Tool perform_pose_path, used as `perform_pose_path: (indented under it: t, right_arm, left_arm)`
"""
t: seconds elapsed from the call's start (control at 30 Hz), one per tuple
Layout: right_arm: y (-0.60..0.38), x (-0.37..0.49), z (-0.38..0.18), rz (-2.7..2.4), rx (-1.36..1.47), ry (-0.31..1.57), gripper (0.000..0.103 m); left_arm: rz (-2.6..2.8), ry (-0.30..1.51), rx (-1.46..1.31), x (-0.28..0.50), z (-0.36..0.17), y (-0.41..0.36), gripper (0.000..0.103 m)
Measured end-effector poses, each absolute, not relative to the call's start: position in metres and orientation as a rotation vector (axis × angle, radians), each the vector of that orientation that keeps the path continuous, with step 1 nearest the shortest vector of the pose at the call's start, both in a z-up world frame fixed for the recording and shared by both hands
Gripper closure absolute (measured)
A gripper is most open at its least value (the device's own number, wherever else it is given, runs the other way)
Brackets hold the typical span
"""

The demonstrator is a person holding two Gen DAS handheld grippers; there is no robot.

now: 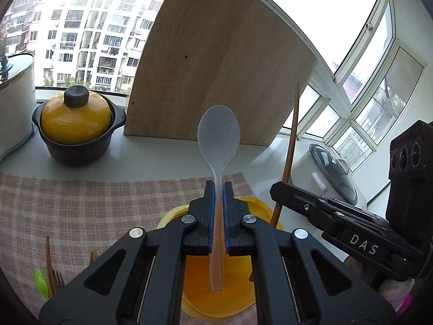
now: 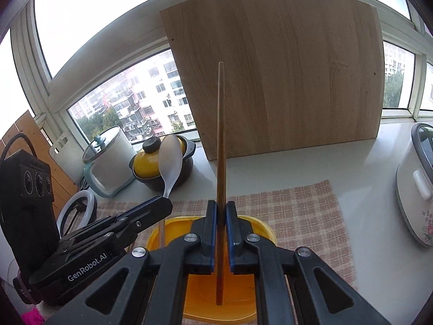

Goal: Organize utensils
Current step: 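Open the left tool over the yellow container while the right tool releases its chopstick inside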

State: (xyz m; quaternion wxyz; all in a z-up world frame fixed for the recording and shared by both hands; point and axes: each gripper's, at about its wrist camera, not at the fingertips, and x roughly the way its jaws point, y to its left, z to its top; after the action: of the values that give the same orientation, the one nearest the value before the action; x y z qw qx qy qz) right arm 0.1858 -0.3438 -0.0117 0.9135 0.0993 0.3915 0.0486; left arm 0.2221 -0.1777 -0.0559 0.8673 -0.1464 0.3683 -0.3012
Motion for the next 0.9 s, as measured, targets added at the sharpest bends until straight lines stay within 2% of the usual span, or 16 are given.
perform_pose_path:
  t: [0.5,0.53,0.57,0.63,0.8,0.9]
  right_arm:
    - [-0.347,0.174,-0.033,0.100,0.222,0.852,0.097]
    - [-0.346,0.173,-0.033,0.101,0.218,0.853,0.094]
    - [-0.345,0.172,-0.033,0.100,0.213,0.853,0.079]
    - [-0.344,0.168,-0.032,0.092,0.206,0.843,0.059]
    - [-0.343,0.163,-0.031,0.078,0.198,0.844,0.058]
    - [-0.341,0.157,-0.029,0.071,0.196,0.835,0.054]
  left_arm:
    - [-0.642,0.793,-0.216,0.201,-0.063,-0.181,0.100]
    - [-0.643,0.798,-0.213,0.200,-0.063,-0.179,0.100]
    - [-0.643,0.804,-0.213,0.199,-0.062,-0.177,0.100]
    - [-0.647,0.804,-0.219,0.196,-0.061,-0.171,0.100]
    - [-0.630,0.797,-0.208,0.187,-0.056,-0.152,0.100]
    - [-0.625,0.807,-0.202,0.184,-0.056,-0.139,0.100]
